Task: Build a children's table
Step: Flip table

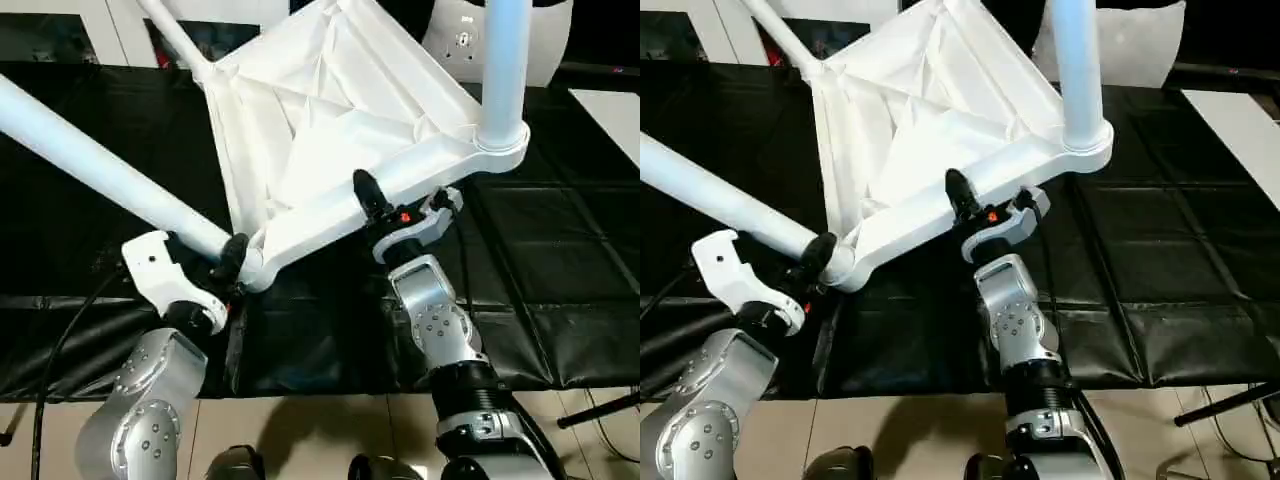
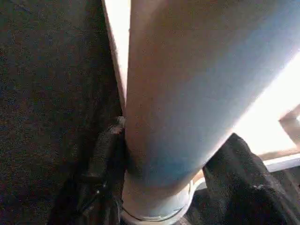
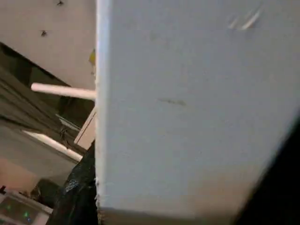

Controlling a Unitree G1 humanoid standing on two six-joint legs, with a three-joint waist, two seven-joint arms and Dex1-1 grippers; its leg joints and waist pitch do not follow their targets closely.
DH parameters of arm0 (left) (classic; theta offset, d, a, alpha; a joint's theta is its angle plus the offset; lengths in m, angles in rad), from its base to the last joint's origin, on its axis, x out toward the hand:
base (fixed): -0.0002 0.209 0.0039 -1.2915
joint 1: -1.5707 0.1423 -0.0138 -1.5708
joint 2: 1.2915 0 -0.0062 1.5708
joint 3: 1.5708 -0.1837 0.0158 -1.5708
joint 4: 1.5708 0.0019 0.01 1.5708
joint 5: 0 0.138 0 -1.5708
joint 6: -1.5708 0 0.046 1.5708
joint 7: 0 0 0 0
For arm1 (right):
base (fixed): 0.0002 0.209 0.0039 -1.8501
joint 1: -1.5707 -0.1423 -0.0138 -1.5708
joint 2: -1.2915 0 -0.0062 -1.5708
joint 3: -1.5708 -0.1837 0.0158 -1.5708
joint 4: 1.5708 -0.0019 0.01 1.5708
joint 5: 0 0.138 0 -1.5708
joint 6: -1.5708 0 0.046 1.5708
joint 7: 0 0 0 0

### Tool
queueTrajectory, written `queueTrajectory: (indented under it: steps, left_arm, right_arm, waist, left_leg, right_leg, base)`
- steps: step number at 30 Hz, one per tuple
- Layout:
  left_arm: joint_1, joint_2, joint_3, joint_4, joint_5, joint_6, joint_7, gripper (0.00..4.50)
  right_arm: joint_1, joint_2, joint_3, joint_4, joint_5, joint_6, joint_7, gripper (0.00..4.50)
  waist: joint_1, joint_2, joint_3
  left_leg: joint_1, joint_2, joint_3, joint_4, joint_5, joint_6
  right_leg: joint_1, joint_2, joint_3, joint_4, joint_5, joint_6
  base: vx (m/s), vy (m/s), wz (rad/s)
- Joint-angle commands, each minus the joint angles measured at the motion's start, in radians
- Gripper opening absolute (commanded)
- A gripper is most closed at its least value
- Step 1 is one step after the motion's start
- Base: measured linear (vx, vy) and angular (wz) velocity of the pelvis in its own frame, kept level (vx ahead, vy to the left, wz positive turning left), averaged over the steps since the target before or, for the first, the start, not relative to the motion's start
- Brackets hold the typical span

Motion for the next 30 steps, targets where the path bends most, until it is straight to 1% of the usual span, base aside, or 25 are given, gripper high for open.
queueTrajectory:
  steps: [1,6,7,8,9,11,12,13,14,15,16,17,18,19,20,21,22,23,24,25,26,27,28,29,30]
  left_arm:
    - [0.030,-0.034,-0.058,0.084,-0.029,0.046,-0.033,2.01]
    - [0.034,-0.030,-0.068,0.086,-0.019,0.041,-0.036,2.01]
    - [0.035,-0.028,-0.069,0.087,-0.018,0.040,-0.037,2.01]
    - [0.035,-0.028,-0.069,0.087,-0.018,0.039,-0.037,2.01]
    - [0.036,-0.022,-0.070,0.090,-0.011,0.040,-0.037,2.01]
    - [0.036,-0.022,-0.070,0.094,-0.010,0.035,-0.041,2.01]
    - [0.036,-0.019,-0.069,0.096,-0.009,0.035,-0.044,2.01]
    - [0.035,-0.015,-0.068,0.096,-0.011,0.031,-0.051,2.01]
    - [0.033,-0.008,-0.065,0.094,-0.005,0.021,-0.054,2.01]
    - [0.032,-0.004,-0.062,0.092,-0.001,0.015,-0.054,2.36]
    - [0.035,0.004,-0.060,0.085,-0.014,0.023,-0.068,2.57]
    - [0.040,0.012,-0.061,0.078,-0.024,0.031,-0.081,2.57]
    - [0.045,0.022,-0.062,0.071,-0.035,0.038,-0.096,2.71]
    - [0.052,0.032,-0.068,0.064,-0.035,0.037,-0.109,2.71]
    - [0.055,0.038,-0.071,0.060,-0.034,0.035,-0.118,2.71]
    - [0.062,0.043,-0.071,0.054,-0.035,0.033,-0.123,2.71]
    - [0.064,0.043,-0.070,0.053,-0.035,0.033,-0.123,2.71]
    - [0.071,0.046,-0.067,0.047,-0.041,0.034,-0.131,2.71]
    - [0.075,0.048,-0.065,0.044,-0.045,0.035,-0.137,2.81]
    - [0.080,0.049,-0.060,0.041,-0.049,0.036,-0.141,3.14]
    - [0.086,0.051,-0.055,0.036,-0.055,0.038,-0.144,3.17]
    - [0.090,0.052,-0.051,0.033,-0.059,0.038,-0.146,3.15]
    - [0.097,0.055,-0.050,0.030,-0.063,0.037,-0.152,3.18]
    - [0.101,0.057,-0.049,0.027,-0.065,0.037,-0.157,3.31]
    - [0.109,0.063,-0.050,0.024,-0.069,0.036,-0.167,3.48]
  right_arm:
    - [-0.152,0.211,0.017,-0.019,0.005,-0.010,0.025,2.06]
    - [-0.144,0.202,0.030,-0.028,0.014,-0.009,0.021,1.99]
    - [-0.141,0.200,0.033,-0.029,0.014,-0.009,0.021,1.99]
    - [-0.141,0.200,0.034,-0.030,0.014,-0.009,0.021,1.98]
    - [-0.136,0.198,0.040,-0.033,0.013,-0.010,0.020,1.98]
    - [-0.133,0.196,0.043,-0.035,0.014,-0.012,0.019,1.98]
    - [-0.131,0.194,0.044,-0.037,0.015,-0.013,0.019,1.98]
    - [-0.129,0.192,0.044,-0.039,0.017,-0.016,0.017,1.98]
    - [-0.128,0.188,0.042,-0.041,0.018,-0.019,0.014,1.98]
    - [-0.127,0.184,0.040,-0.043,0.020,-0.021,0.013,1.97]
    - [-0.126,0.180,0.034,-0.047,0.022,-0.024,0.008,1.97]
    - [-0.125,0.176,0.029,-0.051,0.025,-0.027,0.003,1.97]
    - [-0.124,0.172,0.023,-0.055,0.027,-0.030,-0.003,1.96]
    - [-0.123,0.166,0.019,-0.059,0.028,-0.033,-0.005,1.96]
    - [-0.123,0.163,0.016,-0.062,0.029,-0.035,-0.007,1.96]
    - [-0.122,0.154,0.011,-0.064,0.029,-0.040,-0.009,1.95]
    - [-0.122,0.151,0.009,-0.065,0.029,-0.042,-0.010,1.95]
    - [-0.125,0.142,0.000,-0.065,0.031,-0.049,-0.015,1.95]
    - [-0.127,0.136,-0.006,-0.066,0.033,-0.054,-0.018,1.95]
    - [-0.130,0.128,-0.014,-0.067,0.036,-0.058,-0.023,1.94]
    - [-0.134,0.116,-0.022,-0.072,0.036,-0.064,-0.027,1.94]
    - [-0.136,0.107,-0.026,-0.077,0.035,-0.068,-0.030,1.94]
    - [-0.135,0.098,-0.027,-0.086,0.032,-0.070,-0.031,1.94]
    - [-0.134,0.092,-0.027,-0.091,0.030,-0.071,-0.032,1.94]
    - [-0.130,0.084,-0.027,-0.100,0.029,-0.071,-0.033,1.94]
  waist:
    - [-0.010,0.000,-0.051]
    - [-0.011,0.000,-0.050]
    - [-0.011,0.004,-0.052]
    - [-0.011,0.003,-0.052]
    - [-0.011,0.007,-0.053]
    - [-0.012,0.005,-0.053]
    - [-0.012,0.005,-0.054]
    - [-0.010,0.011,-0.056]
    - [-0.011,0.009,-0.056]
    - [-0.011,0.008,-0.056]
    - [-0.009,0.016,-0.058]
    - [-0.010,0.016,-0.058]
    - [-0.011,0.013,-0.059]
    - [-0.010,0.017,-0.060]
    - [-0.011,0.017,-0.060]
    - [-0.011,0.020,-0.062]
    - [-0.011,0.018,-0.063]
    - [-0.011,0.025,-0.068]
    - [-0.013,0.022,-0.073]
    - [-0.012,0.026,-0.078]
    - [-0.012,0.023,-0.077]
    - [-0.012,0.022,-0.076]
    - [-0.011,0.023,-0.075]
    - [-0.011,0.023,-0.073]
    - [-0.011,0.024,-0.071]
  left_leg:
    - [0.015,0.050,-0.010,-0.074,-0.170,0.020]
    - [0.015,0.050,-0.010,-0.075,-0.183,0.013]
    - [0.015,0.050,-0.010,-0.076,-0.182,0.011]
    - [0.015,0.050,-0.010,-0.075,-0.181,0.011]
    - [0.015,0.050,-0.011,-0.075,-0.182,0.009]
    - [0.014,0.050,-0.010,-0.076,-0.186,0.008]
    - [0.015,0.050,-0.010,-0.075,-0.186,0.008]
    - [0.016,0.050,-0.010,-0.075,-0.184,0.006]
    - [0.016,0.050,-0.010,-0.075,-0.183,0.006]
    - [0.016,0.050,-0.010,-0.075,-0.183,0.006]
    - [0.017,0.050,-0.012,-0.075,-0.181,0.004]
    - [0.017,0.050,-0.011,-0.075,-0.179,0.003]
    - [0.017,0.050,-0.011,-0.074,-0.171,0.004]
    - [0.017,0.050,-0.011,-0.073,-0.165,0.005]
    - [0.017,0.049,-0.010,-0.072,-0.155,0.008]
    - [0.017,0.049,-0.010,-0.071,-0.143,0.011]
    - [0.017,0.048,-0.008,-0.068,-0.128,0.015]
    - [0.016,0.048,-0.010,-0.066,-0.107,0.015]
    - [0.015,0.046,-0.008,-0.059,-0.062,0.027]
    - [0.013,0.047,-0.008,-0.055,-0.008,0.043]
    - [0.012,0.045,-0.007,-0.051,0.021,0.058]
    - [0.011,0.044,-0.005,-0.050,0.020,0.065]
    - [0.010,0.046,-0.004,-0.051,0.000,0.071]
    - [0.009,0.046,-0.004,-0.052,-0.013,0.072]
    - [0.011,0.048,-0.004,-0.054,-0.047,0.068]
  right_leg:
    - [0.029,-0.045,0.039,-0.063,-0.150,-0.122]
    - [0.028,-0.045,0.039,-0.066,-0.164,-0.117]
    - [0.029,-0.045,0.039,-0.065,-0.159,-0.117]
    - [0.029,-0.045,0.039,-0.065,-0.156,-0.117]
    - [0.030,-0.045,0.038,-0.065,-0.151,-0.118]
    - [0.030,-0.045,0.038,-0.065,-0.154,-0.118]
    - [0.030,-0.045,0.039,-0.066,-0.152,-0.118]
    - [0.030,-0.046,0.039,-0.065,-0.150,-0.120]
    - [0.030,-0.045,0.039,-0.066,-0.146,-0.121]
    - [0.030,-0.044,0.038,-0.064,-0.141,-0.123]
    - [0.031,-0.045,0.038,-0.062,-0.135,-0.126]
    - [0.030,-0.044,0.038,-0.063,-0.130,-0.127]
    - [0.032,-0.043,0.038,-0.060,-0.112,-0.131]
    - [0.033,-0.044,0.038,-0.058,-0.100,-0.135]
    - [0.032,-0.042,0.037,-0.057,-0.078,-0.142]
    - [0.034,-0.042,0.037,-0.054,-0.054,-0.149]
    - [0.036,-0.043,0.037,-0.051,-0.031,-0.160]
    - [0.038,-0.043,0.037,-0.045,-0.004,-0.166]
    - [0.039,-0.040,0.037,-0.040,0.063,-0.175]
    - [0.042,-0.039,0.035,-0.031,0.139,-0.190]
    - [0.041,-0.036,0.034,-0.027,0.188,-0.202]
    - [0.040,-0.035,0.033,-0.027,0.192,-0.207]
    - [0.040,-0.038,0.034,-0.027,0.175,-0.215]
    - [0.040,-0.039,0.034,-0.029,0.154,-0.217]
    - [0.039,-0.040,0.034,-0.033,0.108,-0.217]
  base:
    - [0.000,0.000,0.00]
    - [0.000,0.000,0.00]
    - [0.000,0.000,0.00]
    - [0.000,0.000,0.00]
    - [0.000,0.000,0.00]
    - [0.000,0.000,0.00]
    - [0.000,0.000,0.00]
    - [0.000,0.000,0.00]
    - [0.000,0.000,0.00]
    - [0.000,0.000,0.00]
    - [0.000,0.000,0.00]
    - [0.000,0.000,0.00]
    - [0.000,0.000,0.00]
    - [0.000,0.000,0.00]
    - [0.000,0.000,0.00]
    - [0.000,0.000,0.00]
    - [0.000,0.000,0.00]
    - [0.000,0.000,0.00]
    - [0.000,0.000,0.00]
    - [0.000,0.000,0.00]
    - [0.000,0.000,0.00]
    - [0.000,0.000,0.00]
    - [0.000,0.000,0.00]
    - [0.000,0.000,0.00]
    - [0.000,0.000,0.00]
